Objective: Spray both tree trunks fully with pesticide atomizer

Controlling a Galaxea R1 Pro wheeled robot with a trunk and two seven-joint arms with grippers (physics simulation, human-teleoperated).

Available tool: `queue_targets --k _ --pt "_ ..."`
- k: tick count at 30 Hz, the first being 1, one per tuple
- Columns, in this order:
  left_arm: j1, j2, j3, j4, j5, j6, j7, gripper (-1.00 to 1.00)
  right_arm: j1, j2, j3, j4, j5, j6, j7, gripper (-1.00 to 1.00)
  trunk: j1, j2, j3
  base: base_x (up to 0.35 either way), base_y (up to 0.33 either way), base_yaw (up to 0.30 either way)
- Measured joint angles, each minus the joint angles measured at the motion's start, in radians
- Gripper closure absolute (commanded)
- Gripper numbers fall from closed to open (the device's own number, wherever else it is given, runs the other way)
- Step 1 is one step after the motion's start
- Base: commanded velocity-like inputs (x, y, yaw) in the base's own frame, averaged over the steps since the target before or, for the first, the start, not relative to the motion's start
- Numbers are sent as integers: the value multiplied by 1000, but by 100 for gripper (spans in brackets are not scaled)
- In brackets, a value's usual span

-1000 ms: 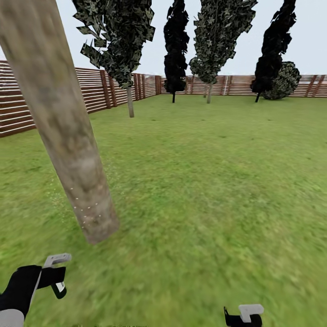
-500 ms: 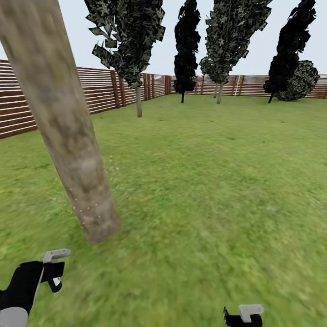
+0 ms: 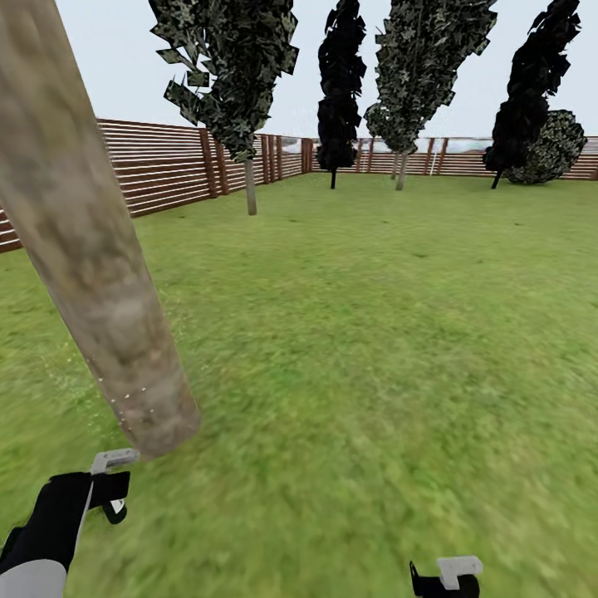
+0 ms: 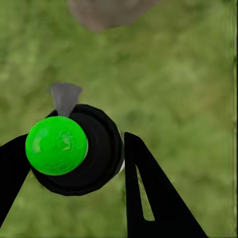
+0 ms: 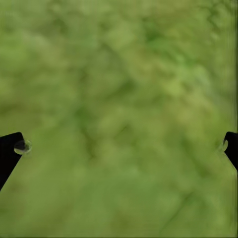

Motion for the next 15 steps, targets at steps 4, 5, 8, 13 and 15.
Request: queue_targets --k 4,5,8,13,15 --pt "0 -10 6 -8 -2 -1 -1 100 0 1 1 0 0 0 -1 -100 0 0 0 35 -260 271" --pt "0 -11 7 -13 -1 0 -1 100 0 2 1 0 0 0 -1 -100 0 0 0 -78 -271 277" --pt "0 -12 7 -16 -2 0 -2 100 0 2 0 0 0 0 -1 -100 0 0 0 -12 -272 276" --pt "0 -12 7 -17 -2 0 -2 100 0 -2 0 -1 0 0 -1 -100 0 0 0 -1 -272 48" --pt "0 -12 7 -18 -2 0 -2 100 0 -3 0 -2 0 0 -1 -100 0 0 0 0 -272 1"
